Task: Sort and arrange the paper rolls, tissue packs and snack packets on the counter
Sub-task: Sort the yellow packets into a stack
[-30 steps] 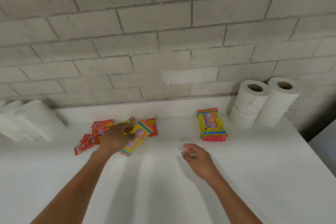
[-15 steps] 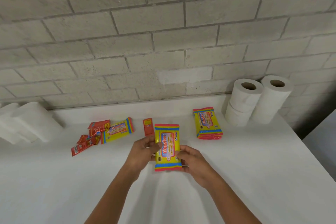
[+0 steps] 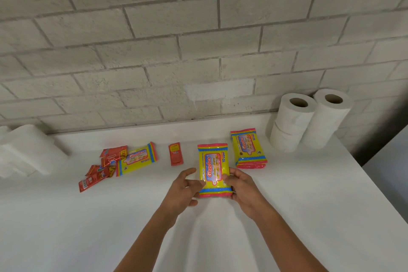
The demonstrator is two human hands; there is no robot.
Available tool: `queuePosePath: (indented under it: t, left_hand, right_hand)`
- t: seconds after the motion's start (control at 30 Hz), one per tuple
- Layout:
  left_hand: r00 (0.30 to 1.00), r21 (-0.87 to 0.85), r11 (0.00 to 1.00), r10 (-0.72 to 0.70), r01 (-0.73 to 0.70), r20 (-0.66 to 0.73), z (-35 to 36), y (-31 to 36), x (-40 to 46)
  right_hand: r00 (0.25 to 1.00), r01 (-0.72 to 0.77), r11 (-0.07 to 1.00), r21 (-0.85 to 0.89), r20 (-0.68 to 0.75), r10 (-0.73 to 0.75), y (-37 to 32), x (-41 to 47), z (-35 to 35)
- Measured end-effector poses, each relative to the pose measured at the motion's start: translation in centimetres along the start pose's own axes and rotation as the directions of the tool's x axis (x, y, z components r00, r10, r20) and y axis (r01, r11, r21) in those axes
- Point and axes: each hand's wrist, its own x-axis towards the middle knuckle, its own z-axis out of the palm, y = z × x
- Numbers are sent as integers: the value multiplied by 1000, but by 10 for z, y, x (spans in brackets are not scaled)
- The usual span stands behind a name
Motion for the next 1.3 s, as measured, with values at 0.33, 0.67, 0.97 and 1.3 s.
queuePosePath:
  t: [0.33,0.67,0.97,1.3]
  left_hand:
    - [999,-4,1000,-22,22,34,11,-16,6]
    - [999,0,999,-44,44,-23,14,-24,16]
    - [997,9,1000,-20,21,-73,-3,-37,11]
    - [996,62,998,5,0,-85,-13,-41,9]
  right_hand:
    - [994,38,999,30,-107,-34,-24,26,-14]
    - [964,-81,946,-313,-265,-5,-18,57,6]
    - [939,6,767,-641,-261,-225,-9,52,26]
    - [954,-4,165,-986,-53,-295,4,43,37]
